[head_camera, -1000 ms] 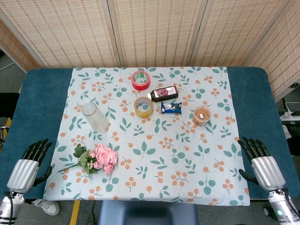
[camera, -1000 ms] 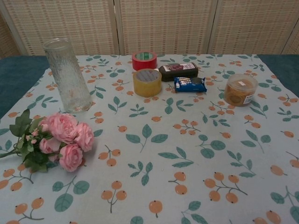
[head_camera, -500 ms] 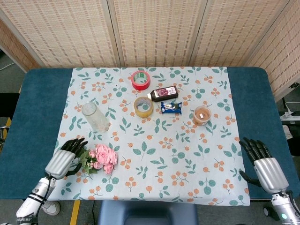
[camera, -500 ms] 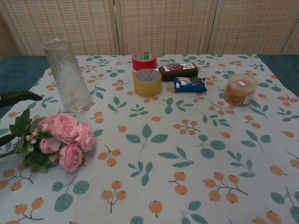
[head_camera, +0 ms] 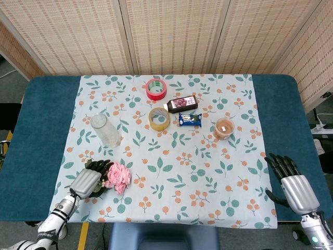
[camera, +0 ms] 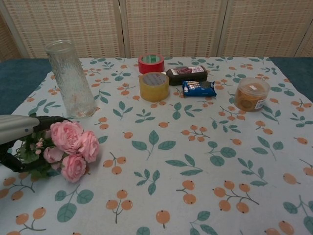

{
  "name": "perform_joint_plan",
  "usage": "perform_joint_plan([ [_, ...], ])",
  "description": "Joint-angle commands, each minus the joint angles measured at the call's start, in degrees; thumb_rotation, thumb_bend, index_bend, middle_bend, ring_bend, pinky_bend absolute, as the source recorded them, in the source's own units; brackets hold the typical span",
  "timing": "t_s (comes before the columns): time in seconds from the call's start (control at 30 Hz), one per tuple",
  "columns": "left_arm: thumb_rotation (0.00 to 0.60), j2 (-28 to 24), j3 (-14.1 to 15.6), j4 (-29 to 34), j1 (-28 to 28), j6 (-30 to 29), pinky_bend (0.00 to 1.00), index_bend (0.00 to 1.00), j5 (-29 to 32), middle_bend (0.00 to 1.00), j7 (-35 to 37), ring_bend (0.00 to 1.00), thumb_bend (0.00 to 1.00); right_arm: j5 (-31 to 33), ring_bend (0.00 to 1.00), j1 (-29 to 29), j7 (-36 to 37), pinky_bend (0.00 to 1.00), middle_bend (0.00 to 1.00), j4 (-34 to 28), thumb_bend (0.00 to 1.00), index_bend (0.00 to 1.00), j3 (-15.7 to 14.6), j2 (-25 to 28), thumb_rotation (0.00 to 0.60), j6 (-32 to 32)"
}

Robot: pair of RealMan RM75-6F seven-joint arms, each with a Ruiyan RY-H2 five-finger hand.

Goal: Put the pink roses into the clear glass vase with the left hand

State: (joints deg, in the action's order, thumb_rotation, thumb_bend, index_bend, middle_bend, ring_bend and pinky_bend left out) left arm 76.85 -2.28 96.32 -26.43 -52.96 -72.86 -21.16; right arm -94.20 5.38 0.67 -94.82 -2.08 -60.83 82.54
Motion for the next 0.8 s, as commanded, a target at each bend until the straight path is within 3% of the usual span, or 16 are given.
perform_joint_plan([
  [0.03, 0.573, 0.52, 0.13, 0.21, -1.33, 1.13, 0.12, 0.0, 1.89, 0.0, -2.41, 0.0, 0.42, 0.05, 0.0, 0.02, 0.03, 0.0, 0.0, 0.02, 0.18, 0.0, 0.0, 0.0, 0.6, -0.07],
  [0.13, 0.596, 0.58, 0.55, 0.59, -2.46, 2.4, 0.12, 0.03, 4.45, 0.06, -5.04, 0.0, 0.41, 0.2, 0.0, 0.07, 0.04, 0.0, 0.0, 0.1, 0.18, 0.0, 0.06, -0.03, 0.6, -0.17],
  [0.33, 0.6, 1.16, 1.64, 0.82, -3.93, 2.71, 0.11, 0.4, 8.18, 0.47, -9.38, 0.19, 0.43, 0.18, 0.0, 0.01, 0.21, 0.0, 0.0, 0.07, 0.18, 0.0, 0.01, 0.08, 0.6, -0.09],
  [0.47, 0.6, 2.5, 1.49, -0.27, -3.44, -0.64, 0.11, 0.57, 6.44, 0.64, -8.99, 0.29, 0.49, 0.03, 0.0, -0.02, 0.23, 0.0, 0.0, -0.05, 0.18, 0.0, -0.09, 0.17, 0.6, -0.06],
  [0.67, 0.6, 3.95, 1.14, -2.22, -1.54, -6.6, 0.13, 0.7, 1.07, 0.77, -3.87, 0.39, 0.55, -0.19, 0.0, 0.01, 0.33, 0.0, 0.0, -0.16, 0.18, 0.0, -0.27, 0.21, 0.6, -0.21],
  [0.8, 0.6, 2.77, 0.63, -2.59, -0.1, -11.33, 0.14, 0.73, -4.52, 0.79, 3.05, 0.42, 0.56, -0.25, 0.0, 0.05, 0.28, 0.0, 0.0, -0.15, 0.18, 0.0, -0.34, 0.19, 0.6, -0.33],
])
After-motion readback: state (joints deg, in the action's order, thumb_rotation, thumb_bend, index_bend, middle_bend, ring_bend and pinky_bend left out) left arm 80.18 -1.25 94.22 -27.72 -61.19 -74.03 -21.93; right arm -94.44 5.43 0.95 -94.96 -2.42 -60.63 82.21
